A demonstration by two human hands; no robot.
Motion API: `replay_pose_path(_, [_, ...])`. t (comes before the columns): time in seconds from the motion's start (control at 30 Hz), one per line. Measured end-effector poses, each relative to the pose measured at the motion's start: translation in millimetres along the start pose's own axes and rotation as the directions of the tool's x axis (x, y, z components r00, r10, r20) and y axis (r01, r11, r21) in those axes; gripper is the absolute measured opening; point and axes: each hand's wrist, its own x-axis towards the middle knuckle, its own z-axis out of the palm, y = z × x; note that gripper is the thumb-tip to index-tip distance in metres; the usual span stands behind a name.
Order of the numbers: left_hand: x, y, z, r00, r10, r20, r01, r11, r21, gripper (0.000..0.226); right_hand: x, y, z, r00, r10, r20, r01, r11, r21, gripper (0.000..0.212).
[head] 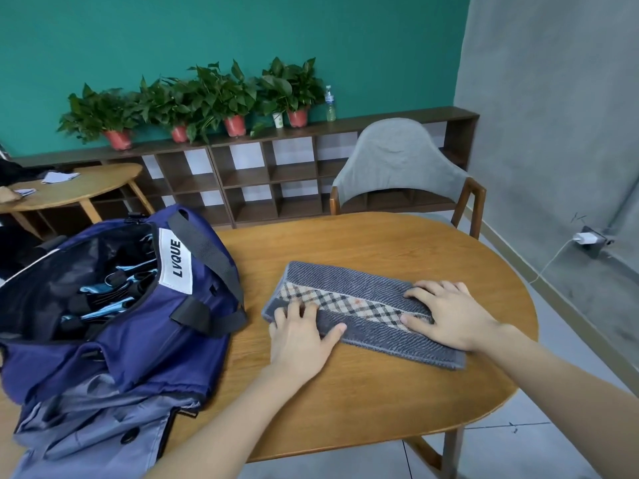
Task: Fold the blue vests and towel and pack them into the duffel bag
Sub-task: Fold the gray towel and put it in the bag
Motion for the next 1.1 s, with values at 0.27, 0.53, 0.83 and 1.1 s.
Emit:
replay_pose_path(0.27, [55,-9,-4,0.979,0.091,-0.183,-0.114,0.986,-0.12,0.044,-32,-31,-24,0.991,-0.127,0.038,0.109,0.944,0.312,0.055])
replay_pose_path(0.53, [15,4,13,0.982,0.177,0.067,-0.139,0.913,-0.385,0.056,-32,-49,11,0.996,-0.081,-0.046,0.093,0.912,0.4,0.059])
replay_pose_path(0.83, [-48,-17,22,0.904,0.365,-0.221,-0.427,0.759,-0.492,0.03,-89,-62,27,0.974,-0.035,-0.222,0.148,0.843,0.517,0.053])
replay_pose_path(1.1, [-91,-24,20,0.909,0.397,-0.125,-0.408,0.789,-0.459,0.041,-127,-73,30,0.978,-0.051,-0.201,0.151,0.838,0.524,0.075])
